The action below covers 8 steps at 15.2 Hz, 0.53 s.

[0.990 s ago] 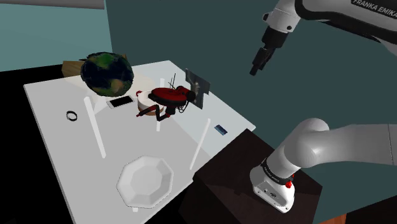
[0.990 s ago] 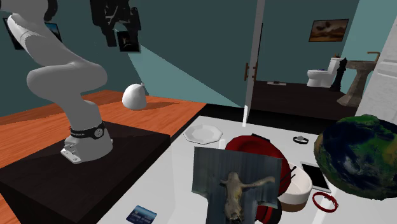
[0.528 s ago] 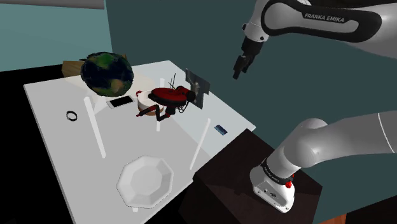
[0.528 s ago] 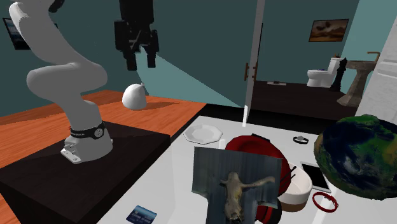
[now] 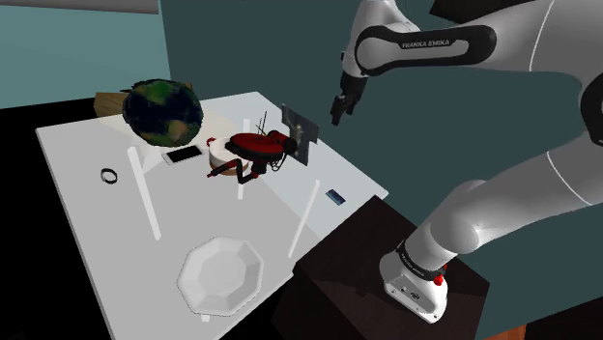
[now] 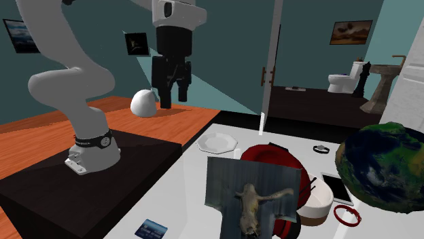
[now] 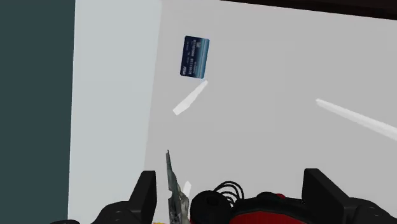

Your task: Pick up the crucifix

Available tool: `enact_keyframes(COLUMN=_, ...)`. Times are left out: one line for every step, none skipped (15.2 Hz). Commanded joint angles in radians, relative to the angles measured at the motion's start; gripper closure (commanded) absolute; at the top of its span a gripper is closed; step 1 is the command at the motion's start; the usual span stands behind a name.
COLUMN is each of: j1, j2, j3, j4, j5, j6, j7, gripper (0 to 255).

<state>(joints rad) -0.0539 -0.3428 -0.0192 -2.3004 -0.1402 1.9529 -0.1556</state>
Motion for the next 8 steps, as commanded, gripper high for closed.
enact_keyframes(j1=-0.006, j2=0.081, j3=0.001, j4=0.032, j5=-0.022, j6=0.048, j7=0.008, gripper=0)
enact_keyframes(j1=-0.009, j2=0.117, j3=0.002, j4=0.047, j5=-0.034, j6=0.069, j7=0.013, gripper=0)
enact_keyframes(j1=-0.012, j2=0.154, j3=0.002, j4=0.063, j5=-0.045, j6=0.089, j7=0.018, gripper=0)
enact_keyframes(j1=-0.014, j2=0.192, j3=0.002, j4=0.081, j5=-0.057, j6=0.108, j7=0.024, gripper=0)
enact_keyframes(j1=-0.017, j2=0.229, j3=0.002, j4=0.100, j5=-0.069, j6=0.125, j7=0.030, gripper=0)
enact_keyframes(j1=-0.019, j2=0.267, j3=0.002, j4=0.120, j5=-0.082, j6=0.142, j7=0.035, gripper=0)
enact_keyframes(j1=-0.021, j2=0.304, j3=0.001, j4=0.142, j5=-0.094, j6=0.157, j7=0.041, gripper=0)
enact_keyframes(j1=-0.023, j2=0.342, j3=0.000, j4=0.165, j5=-0.107, j6=0.171, j7=0.048, gripper=0)
